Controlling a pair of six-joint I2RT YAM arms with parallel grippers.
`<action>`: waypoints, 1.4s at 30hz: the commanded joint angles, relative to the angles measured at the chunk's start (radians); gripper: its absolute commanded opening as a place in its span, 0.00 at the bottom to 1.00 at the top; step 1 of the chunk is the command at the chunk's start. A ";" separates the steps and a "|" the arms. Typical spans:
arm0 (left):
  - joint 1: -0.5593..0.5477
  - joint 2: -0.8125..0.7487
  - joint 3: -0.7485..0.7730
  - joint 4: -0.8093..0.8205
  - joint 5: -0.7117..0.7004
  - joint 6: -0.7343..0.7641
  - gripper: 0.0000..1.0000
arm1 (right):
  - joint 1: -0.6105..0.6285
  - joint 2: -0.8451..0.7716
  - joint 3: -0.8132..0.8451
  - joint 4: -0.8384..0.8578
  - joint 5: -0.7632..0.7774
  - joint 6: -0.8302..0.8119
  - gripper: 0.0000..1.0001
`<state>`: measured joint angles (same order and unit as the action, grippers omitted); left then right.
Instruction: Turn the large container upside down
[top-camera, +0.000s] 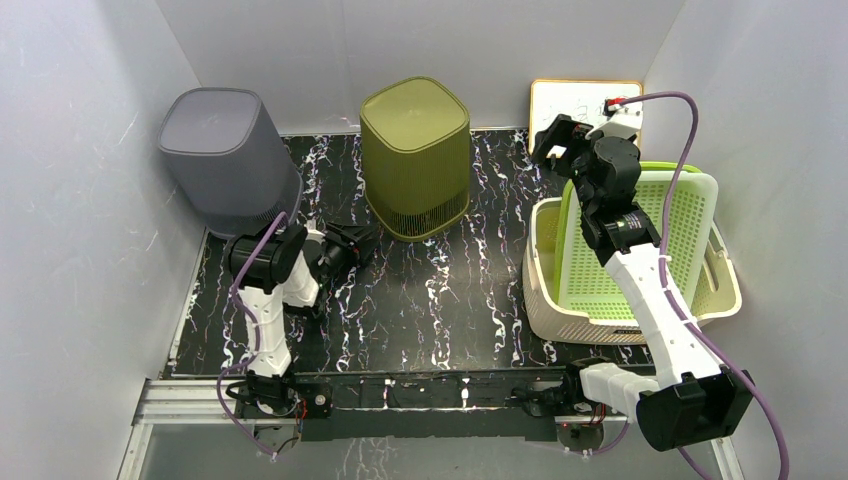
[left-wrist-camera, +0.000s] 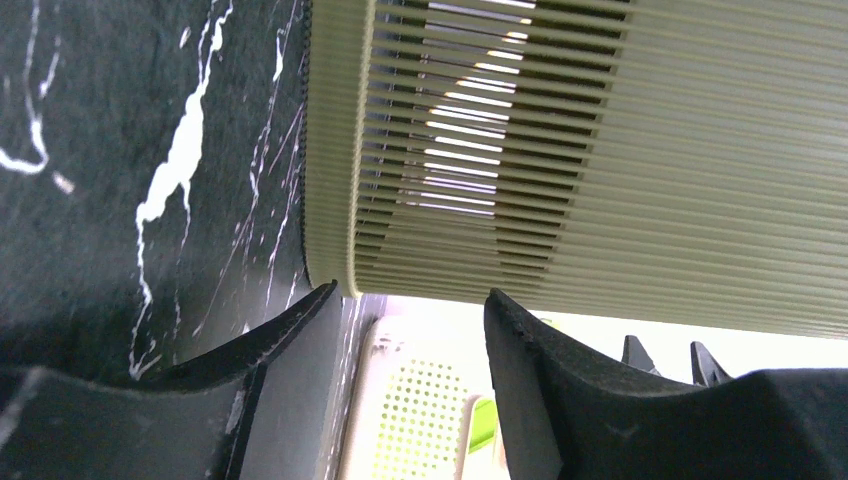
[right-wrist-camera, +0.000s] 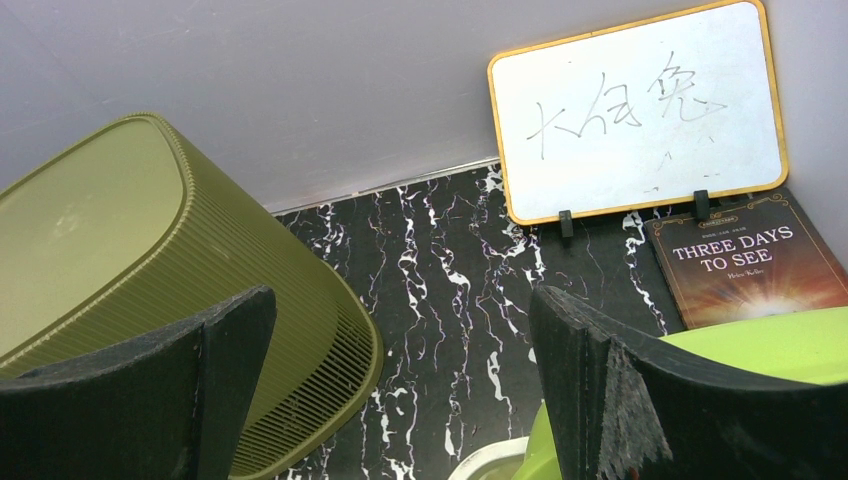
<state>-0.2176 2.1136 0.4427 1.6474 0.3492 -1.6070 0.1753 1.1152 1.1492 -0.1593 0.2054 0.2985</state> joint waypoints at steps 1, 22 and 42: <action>0.008 -0.036 -0.038 0.114 0.084 0.052 0.50 | -0.004 0.027 -0.002 -0.060 -0.039 0.025 0.98; -0.059 -0.996 0.416 -1.763 -0.057 1.050 0.49 | 0.181 0.201 0.209 -0.178 -0.052 -0.038 0.98; -0.059 -1.125 0.654 -2.052 -0.112 1.186 0.50 | 0.259 0.459 0.438 -0.166 0.258 -0.081 0.98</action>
<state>-0.2733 1.0389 1.0695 -0.3546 0.2481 -0.4477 0.4278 1.5230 1.5021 -0.3729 0.2893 0.2554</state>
